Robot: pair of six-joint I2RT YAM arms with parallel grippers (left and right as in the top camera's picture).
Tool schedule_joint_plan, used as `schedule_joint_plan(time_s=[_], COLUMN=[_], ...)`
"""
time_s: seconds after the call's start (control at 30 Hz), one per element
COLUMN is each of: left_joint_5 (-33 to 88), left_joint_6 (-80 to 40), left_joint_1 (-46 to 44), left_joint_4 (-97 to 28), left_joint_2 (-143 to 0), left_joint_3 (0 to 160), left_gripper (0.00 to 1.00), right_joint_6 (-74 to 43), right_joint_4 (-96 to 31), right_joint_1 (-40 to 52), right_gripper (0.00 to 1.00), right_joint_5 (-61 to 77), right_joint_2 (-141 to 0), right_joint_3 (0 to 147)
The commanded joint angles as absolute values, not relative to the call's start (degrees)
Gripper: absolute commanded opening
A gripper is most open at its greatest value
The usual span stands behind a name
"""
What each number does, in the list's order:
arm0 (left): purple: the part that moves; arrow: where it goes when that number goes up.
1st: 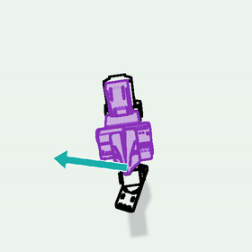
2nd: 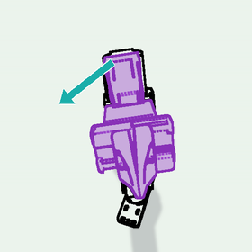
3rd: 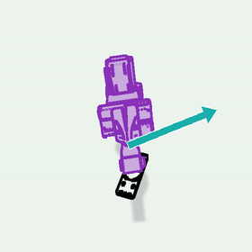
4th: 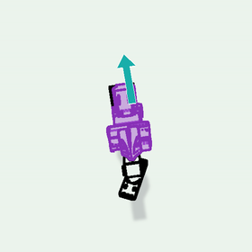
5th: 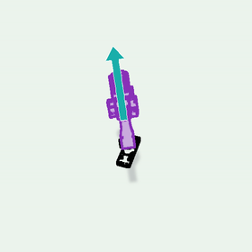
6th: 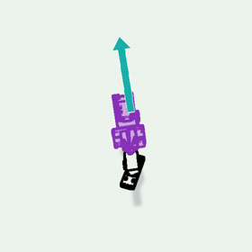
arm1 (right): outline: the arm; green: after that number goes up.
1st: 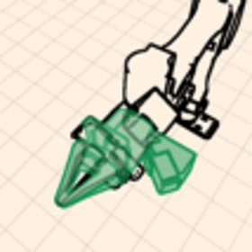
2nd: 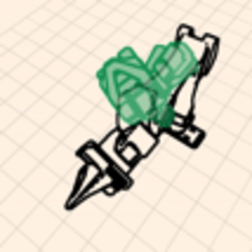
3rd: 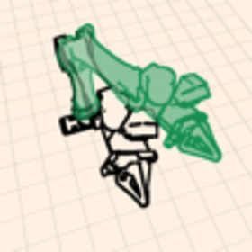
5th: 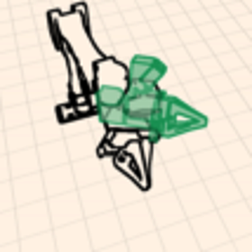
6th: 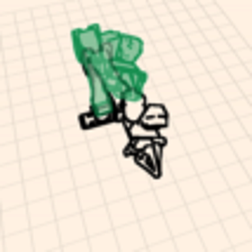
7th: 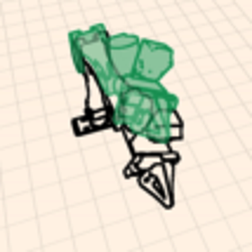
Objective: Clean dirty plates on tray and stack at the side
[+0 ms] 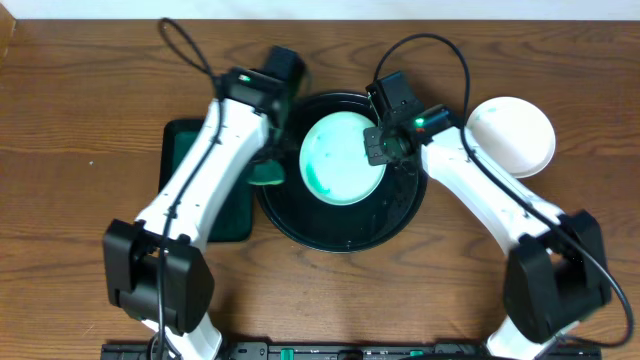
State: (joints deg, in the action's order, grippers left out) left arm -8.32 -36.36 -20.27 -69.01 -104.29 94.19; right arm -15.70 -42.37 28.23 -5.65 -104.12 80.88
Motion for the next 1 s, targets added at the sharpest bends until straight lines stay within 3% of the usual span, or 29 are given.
schedule_joint_plan(time_s=[0.0, 0.2, 0.5, 0.97], left_joint_5=[-8.69, -4.32, -4.03, -4.05], left_joint_6=[-33.98, -31.51, -30.61, -30.41], left_joint_1=[-15.94, -12.51, -11.9, -11.9], left_joint_4=[-70.52, -70.65, -70.94, -70.96], left_joint_2=[-104.05, -104.05, -104.05, -104.05], left_joint_3=[93.97, 93.97, 93.97, 93.97], left_gripper=[0.07, 0.07, 0.07, 0.07], right_joint_6=[-6.85, 2.24, 14.72, 22.52], right_joint_4=[-41.98, -41.93, -41.8, -40.62], right_joint_1=[29.61, 32.1, 40.14, 47.51], right_gripper=[0.01, 0.01, 0.01, 0.01], right_joint_5=[-13.45, -19.2, -41.1, -59.22], right_joint_2=[-98.15, -92.47, -88.4, -88.4], right_joint_3=[83.2, 83.2, 83.2, 83.2])
